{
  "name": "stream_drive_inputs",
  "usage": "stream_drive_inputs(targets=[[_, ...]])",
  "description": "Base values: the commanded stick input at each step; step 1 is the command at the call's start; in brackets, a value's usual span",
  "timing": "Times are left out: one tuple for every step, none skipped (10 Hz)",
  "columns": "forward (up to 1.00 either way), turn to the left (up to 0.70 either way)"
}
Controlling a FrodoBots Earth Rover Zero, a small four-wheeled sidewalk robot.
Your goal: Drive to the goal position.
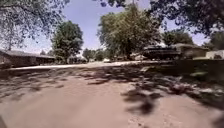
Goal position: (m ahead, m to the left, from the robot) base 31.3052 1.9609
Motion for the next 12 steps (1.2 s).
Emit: stream_drive_inputs(targets=[[0.7,0.0],[0.7,0.0],[0.7,0.0],[0.7,0.0],[0.7,0.0],[0.7,0.0],[0.7,0.0],[0.7,0.0],[0.7,0.0],[0.7,0.0],[0.7,0.0],[0.7,0.0]])
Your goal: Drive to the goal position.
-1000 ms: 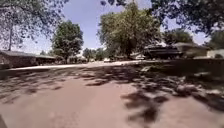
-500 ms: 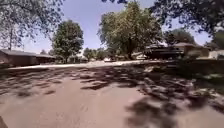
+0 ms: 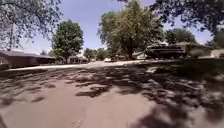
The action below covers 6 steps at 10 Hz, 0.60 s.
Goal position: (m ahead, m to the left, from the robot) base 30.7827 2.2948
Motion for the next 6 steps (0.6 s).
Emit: stream_drive_inputs(targets=[[0.7,0.0],[0.7,0.0],[0.7,0.0],[0.7,0.0],[0.7,0.0],[0.7,0.0]])
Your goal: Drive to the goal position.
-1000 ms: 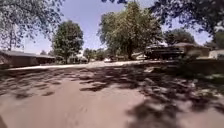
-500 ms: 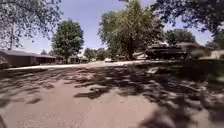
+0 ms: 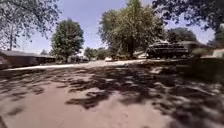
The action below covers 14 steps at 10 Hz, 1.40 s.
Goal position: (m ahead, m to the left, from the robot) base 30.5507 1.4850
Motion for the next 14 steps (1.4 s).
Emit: stream_drive_inputs(targets=[[0.7,0.0],[0.7,0.0],[0.7,0.0],[0.7,0.0],[0.7,0.0],[0.7,0.0],[0.7,0.0],[0.7,0.0],[0.7,0.0],[0.7,0.0],[0.7,0.0],[0.7,0.0],[0.7,0.0],[0.7,0.0]])
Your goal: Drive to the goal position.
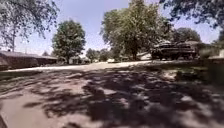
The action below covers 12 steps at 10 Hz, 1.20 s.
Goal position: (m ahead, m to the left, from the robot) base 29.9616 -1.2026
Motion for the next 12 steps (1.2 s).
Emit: stream_drive_inputs(targets=[[0.7,0.0],[0.7,0.0],[0.7,0.0],[0.7,0.0],[0.7,0.0],[0.7,0.0],[0.7,0.0],[0.7,0.0],[0.7,0.0],[0.7,0.0],[0.7,0.0],[0.7,0.0]])
